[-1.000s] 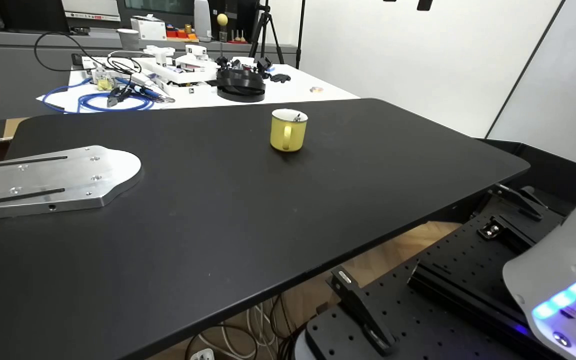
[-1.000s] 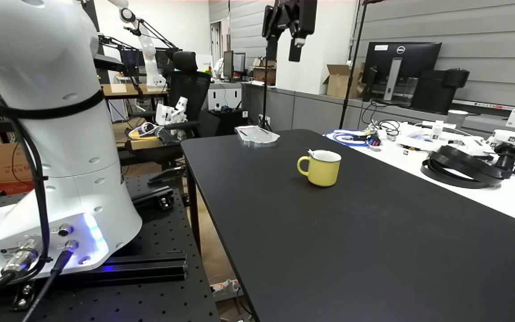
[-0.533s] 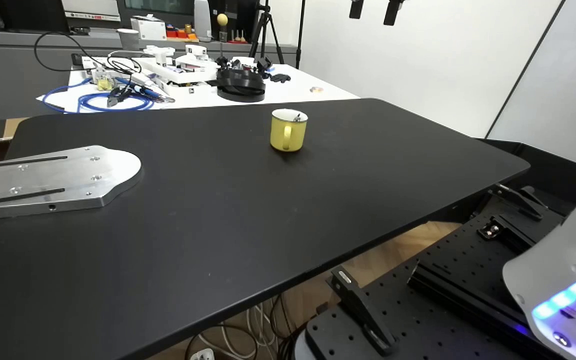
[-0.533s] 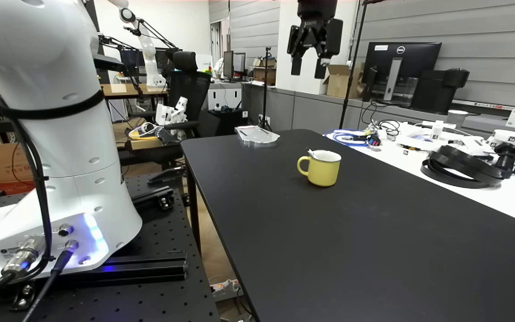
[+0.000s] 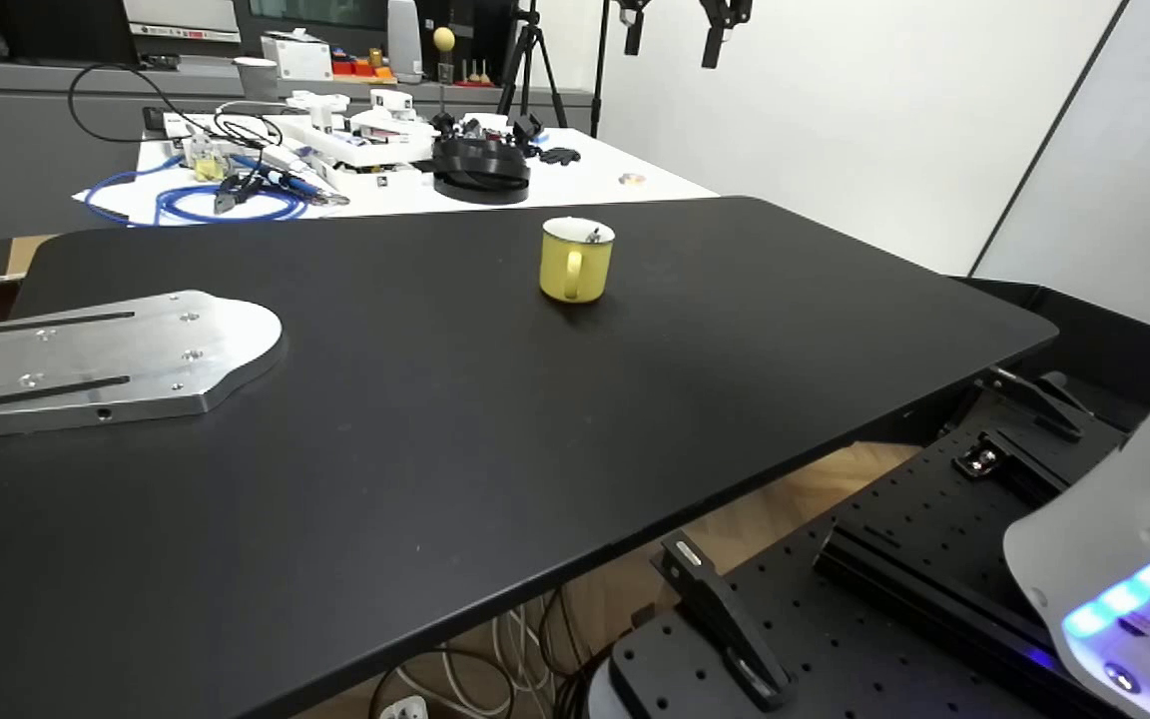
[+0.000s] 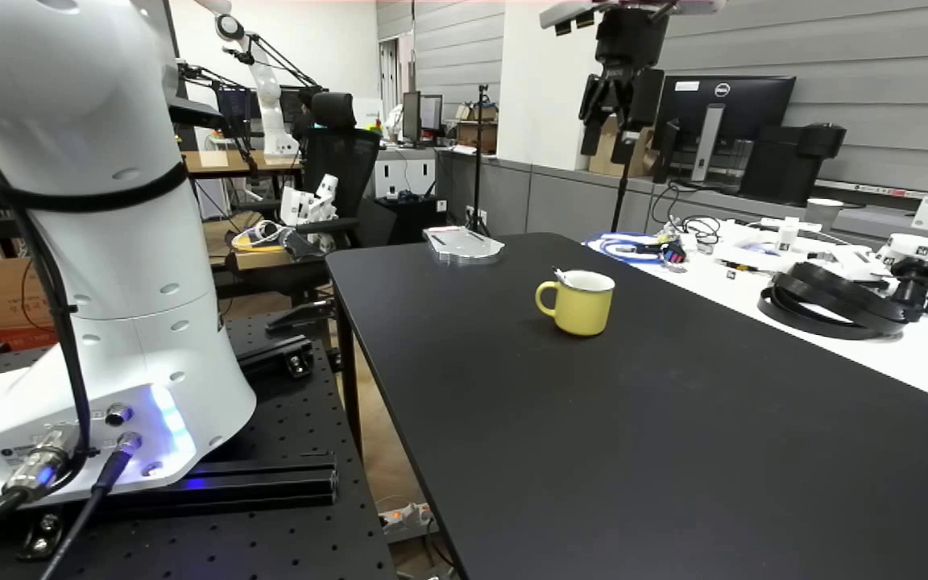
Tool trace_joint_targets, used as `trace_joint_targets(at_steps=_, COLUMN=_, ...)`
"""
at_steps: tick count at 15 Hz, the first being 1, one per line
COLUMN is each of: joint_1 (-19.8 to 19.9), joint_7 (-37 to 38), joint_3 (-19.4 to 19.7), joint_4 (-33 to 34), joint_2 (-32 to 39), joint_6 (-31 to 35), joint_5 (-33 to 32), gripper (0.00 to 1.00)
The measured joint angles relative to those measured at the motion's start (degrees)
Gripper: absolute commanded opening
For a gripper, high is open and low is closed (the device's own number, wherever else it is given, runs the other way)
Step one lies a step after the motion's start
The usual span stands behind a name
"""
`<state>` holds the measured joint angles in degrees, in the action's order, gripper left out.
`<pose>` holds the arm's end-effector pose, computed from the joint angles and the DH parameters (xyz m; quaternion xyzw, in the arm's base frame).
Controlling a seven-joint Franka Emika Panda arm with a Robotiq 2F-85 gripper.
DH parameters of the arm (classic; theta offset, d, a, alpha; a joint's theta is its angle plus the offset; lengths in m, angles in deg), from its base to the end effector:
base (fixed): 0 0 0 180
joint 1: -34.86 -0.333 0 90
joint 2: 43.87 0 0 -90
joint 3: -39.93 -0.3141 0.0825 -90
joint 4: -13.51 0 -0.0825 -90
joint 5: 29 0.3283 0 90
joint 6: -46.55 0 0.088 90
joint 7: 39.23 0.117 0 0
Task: Remove the pen from the cup
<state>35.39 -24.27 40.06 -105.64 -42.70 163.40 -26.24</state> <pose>0.4947 -0.0026 0.4288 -0.9884 0.1472 0.0327 0.0172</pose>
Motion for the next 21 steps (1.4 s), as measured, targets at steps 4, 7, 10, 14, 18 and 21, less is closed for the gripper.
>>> trace_joint_targets(at_steps=4, joint_1=-0.11, joint_7=7.70, joint_3=0.08, joint_4=7.52, joint_2=9.08, joint_6=-3.60, joint_5=2.99, gripper=1.00)
trace_joint_targets(at_steps=7, joint_1=-0.10, joint_7=11.51, joint_3=0.48, joint_4=11.18, joint_2=14.94, joint_6=-6.02, joint_5=7.03, gripper=1.00)
trace_joint_targets(at_steps=10, joint_1=0.05, joint_7=13.72, joint_3=1.18, joint_4=14.01, joint_2=19.56, joint_6=-8.50, joint_5=13.13, gripper=1.00)
trace_joint_targets(at_steps=14, joint_1=0.49, joint_7=16.07, joint_3=1.97, joint_4=15.65, joint_2=23.19, joint_6=-9.70, joint_5=20.09, gripper=1.00)
trace_joint_targets(at_steps=18, joint_1=1.13, joint_7=17.54, joint_3=2.90, joint_4=15.72, joint_2=25.36, joint_6=-9.71, joint_5=23.52, gripper=1.00)
trace_joint_targets(at_steps=21, joint_1=1.72, joint_7=17.64, joint_3=3.41, joint_4=15.52, joint_2=26.44, joint_6=-9.71, joint_5=25.46, gripper=1.00)
